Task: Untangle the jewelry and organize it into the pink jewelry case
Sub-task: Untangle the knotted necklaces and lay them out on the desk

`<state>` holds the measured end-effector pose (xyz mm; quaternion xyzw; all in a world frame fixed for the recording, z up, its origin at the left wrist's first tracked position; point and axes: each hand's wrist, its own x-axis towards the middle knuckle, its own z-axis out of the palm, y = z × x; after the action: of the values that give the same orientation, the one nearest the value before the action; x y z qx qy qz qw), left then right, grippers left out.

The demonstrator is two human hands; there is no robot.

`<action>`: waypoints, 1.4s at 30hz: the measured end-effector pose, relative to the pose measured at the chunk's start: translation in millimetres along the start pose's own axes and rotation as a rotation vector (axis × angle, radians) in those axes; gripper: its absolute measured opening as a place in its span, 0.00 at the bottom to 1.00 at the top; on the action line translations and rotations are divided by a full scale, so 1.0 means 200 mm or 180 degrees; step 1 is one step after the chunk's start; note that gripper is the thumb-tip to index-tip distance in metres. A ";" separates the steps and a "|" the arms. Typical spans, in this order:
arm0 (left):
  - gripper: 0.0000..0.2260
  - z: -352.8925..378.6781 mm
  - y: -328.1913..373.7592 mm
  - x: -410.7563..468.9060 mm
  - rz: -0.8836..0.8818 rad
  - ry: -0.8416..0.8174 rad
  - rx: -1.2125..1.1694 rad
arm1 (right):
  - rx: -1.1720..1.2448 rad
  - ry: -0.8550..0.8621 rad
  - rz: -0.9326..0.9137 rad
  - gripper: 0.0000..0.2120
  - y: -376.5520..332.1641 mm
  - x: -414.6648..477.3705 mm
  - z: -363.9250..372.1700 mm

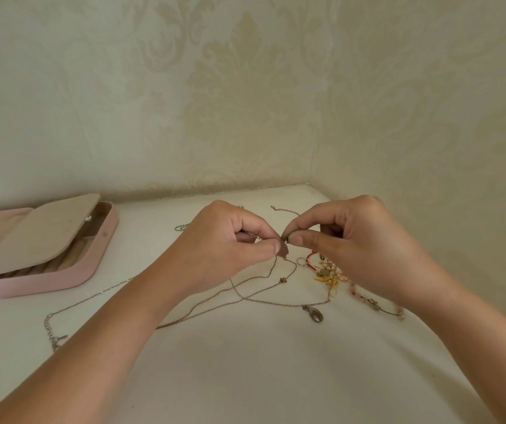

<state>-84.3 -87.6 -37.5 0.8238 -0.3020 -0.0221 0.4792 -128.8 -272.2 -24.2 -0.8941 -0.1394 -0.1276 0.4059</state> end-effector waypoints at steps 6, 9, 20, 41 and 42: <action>0.06 0.00 0.00 -0.01 0.0044 0.0018 0.0084 | -0.0613 0.0108 -0.0380 0.05 0.02 0.00 0.01; 0.06 0.01 0.00 -0.01 0.0073 0.0063 0.0157 | -0.0754 0.0160 -0.0474 0.04 0.03 0.01 0.02; 0.06 0.03 -0.02 0.00 0.0401 0.0329 0.0453 | -0.1040 0.0318 -0.0744 0.04 0.03 0.01 0.03; 0.08 0.04 0.02 -0.01 0.0181 0.0552 0.0077 | 0.0065 0.0240 -0.0024 0.07 0.00 0.00 0.00; 0.08 0.04 0.02 -0.01 0.0174 0.0556 0.0095 | 0.0070 0.0222 -0.0021 0.07 -0.01 0.00 0.00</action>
<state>-90.3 -93.3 -39.2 0.8211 -0.2817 0.0675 0.4918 -128.8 -272.0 -22.8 -0.8842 -0.1296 -0.1585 0.4199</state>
